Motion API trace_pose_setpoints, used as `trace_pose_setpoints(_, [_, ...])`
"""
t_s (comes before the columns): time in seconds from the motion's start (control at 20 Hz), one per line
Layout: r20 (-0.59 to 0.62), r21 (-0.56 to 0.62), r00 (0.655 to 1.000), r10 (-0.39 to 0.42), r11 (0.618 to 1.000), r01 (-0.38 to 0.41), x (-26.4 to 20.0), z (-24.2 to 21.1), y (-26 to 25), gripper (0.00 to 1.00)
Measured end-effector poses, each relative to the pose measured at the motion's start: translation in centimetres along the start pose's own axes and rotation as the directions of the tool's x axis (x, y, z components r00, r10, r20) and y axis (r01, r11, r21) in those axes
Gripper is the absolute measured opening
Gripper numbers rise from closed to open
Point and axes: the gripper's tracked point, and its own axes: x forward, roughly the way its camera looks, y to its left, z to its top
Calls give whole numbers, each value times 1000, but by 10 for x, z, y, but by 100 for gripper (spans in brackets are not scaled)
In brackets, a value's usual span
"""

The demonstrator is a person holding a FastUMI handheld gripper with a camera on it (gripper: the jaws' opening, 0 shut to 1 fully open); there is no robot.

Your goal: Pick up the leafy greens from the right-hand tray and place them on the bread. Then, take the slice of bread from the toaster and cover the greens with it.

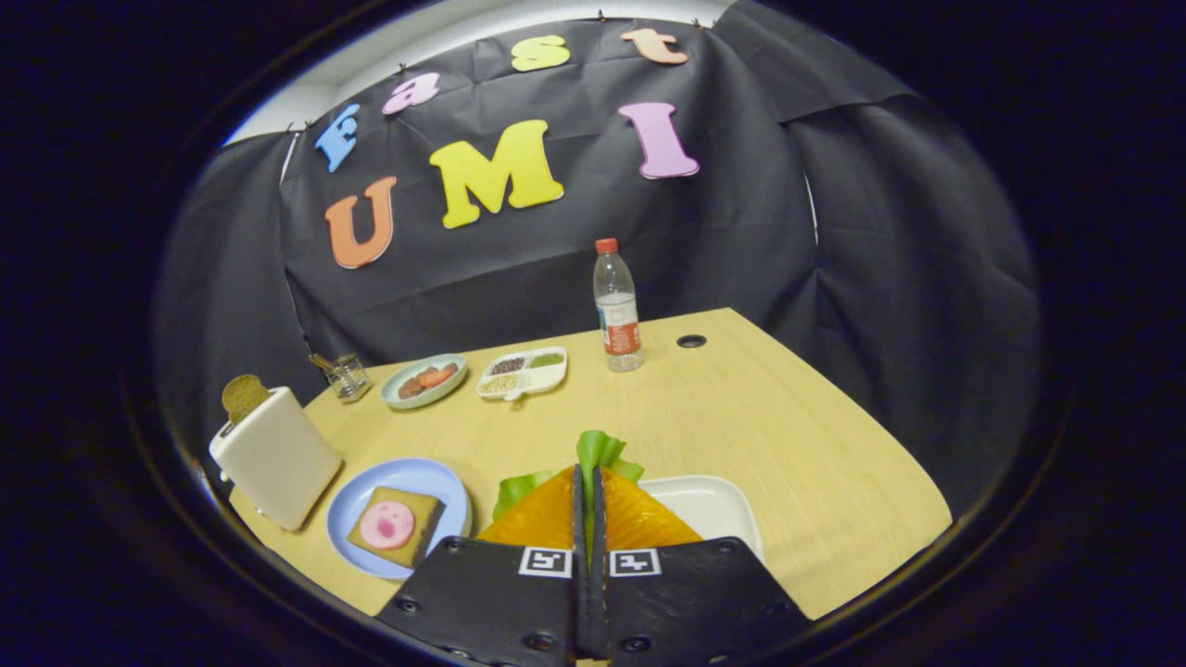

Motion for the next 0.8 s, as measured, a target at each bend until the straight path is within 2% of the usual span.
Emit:
trace_pose_setpoints(0.4, [14,74,998,67,995,-68,-10,12,37,0])
trace_pose_setpoints(0.8, [54,51,990,127,990,-130,-22,32,123,0])
